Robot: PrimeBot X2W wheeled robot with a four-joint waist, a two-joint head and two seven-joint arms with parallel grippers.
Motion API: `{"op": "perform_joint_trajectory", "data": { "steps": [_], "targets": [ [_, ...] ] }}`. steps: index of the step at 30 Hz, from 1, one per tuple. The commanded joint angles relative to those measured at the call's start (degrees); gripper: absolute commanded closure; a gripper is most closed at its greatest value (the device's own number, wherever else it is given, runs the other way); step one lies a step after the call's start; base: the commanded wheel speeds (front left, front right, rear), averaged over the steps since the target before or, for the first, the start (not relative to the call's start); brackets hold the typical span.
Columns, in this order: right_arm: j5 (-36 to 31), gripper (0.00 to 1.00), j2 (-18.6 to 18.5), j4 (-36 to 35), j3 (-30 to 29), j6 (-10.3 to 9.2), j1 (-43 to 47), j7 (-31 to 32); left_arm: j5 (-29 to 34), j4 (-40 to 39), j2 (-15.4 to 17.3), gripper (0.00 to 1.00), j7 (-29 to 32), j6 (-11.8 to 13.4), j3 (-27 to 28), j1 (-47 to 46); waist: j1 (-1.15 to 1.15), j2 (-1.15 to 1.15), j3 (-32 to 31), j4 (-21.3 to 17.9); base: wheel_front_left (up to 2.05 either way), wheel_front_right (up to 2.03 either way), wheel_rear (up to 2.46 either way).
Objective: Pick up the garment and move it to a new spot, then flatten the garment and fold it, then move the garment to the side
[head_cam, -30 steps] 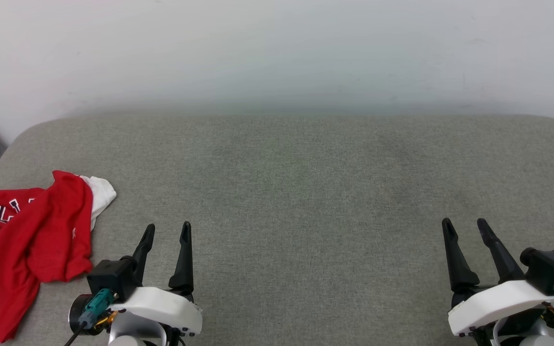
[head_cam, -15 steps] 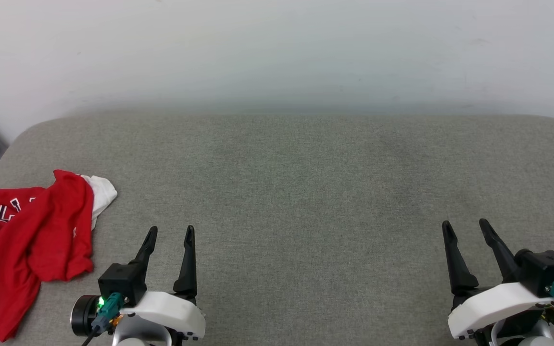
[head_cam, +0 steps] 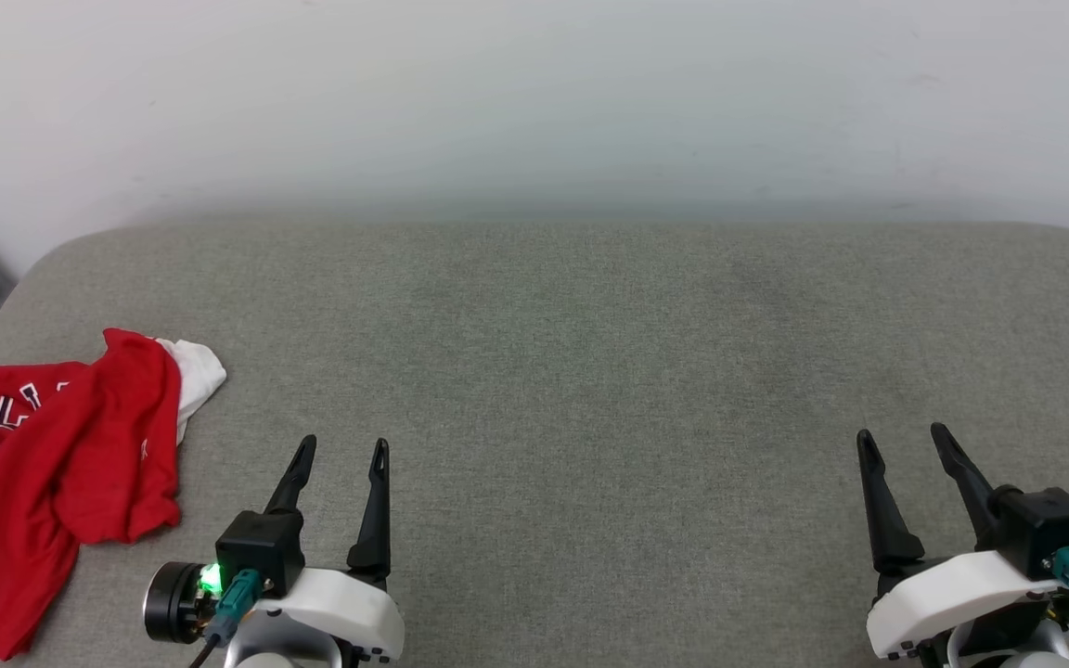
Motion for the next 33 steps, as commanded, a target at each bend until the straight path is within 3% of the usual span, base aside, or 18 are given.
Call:
{"op": "perform_joint_trajectory", "data": {
  "steps": [1,20,25,33],
  "targets": [
    [-0.58,0.0,0.15,-0.04,-0.05,0.0,0.73,-0.43,0.98,0.04,-0.01,0.0,-0.44,0.01,-0.15,-0.45,0.0,0.0,0.0,0.01,0.0,0.0,0.0],
    [-0.08,0.0,0.16,0.62,-0.66,0.0,0.28,-2.2,-0.65,2.7,-0.95,0.0,-0.9,-1.45,0.43,-1.6,0.0,0.0,-0.26,1.74,0.0,0.0,0.0],
    [-0.76,0.0,0.16,-1.08,0.22,0.0,0.77,-1.97,-1.37,2.78,-1.03,0.0,-0.9,-0.58,1.33,-2.16,0.0,0.0,-0.01,4.78,0.0,0.0,0.0],
    [-1.28,0.0,0.16,-3.61,2.21,0.0,1.11,-1.11,-2.06,2.63,-0.76,0.0,-0.9,0.18,3.74,-2.95,0.0,0.0,0.68,12.86,0.0,0.0,0.0]
  ]
}}
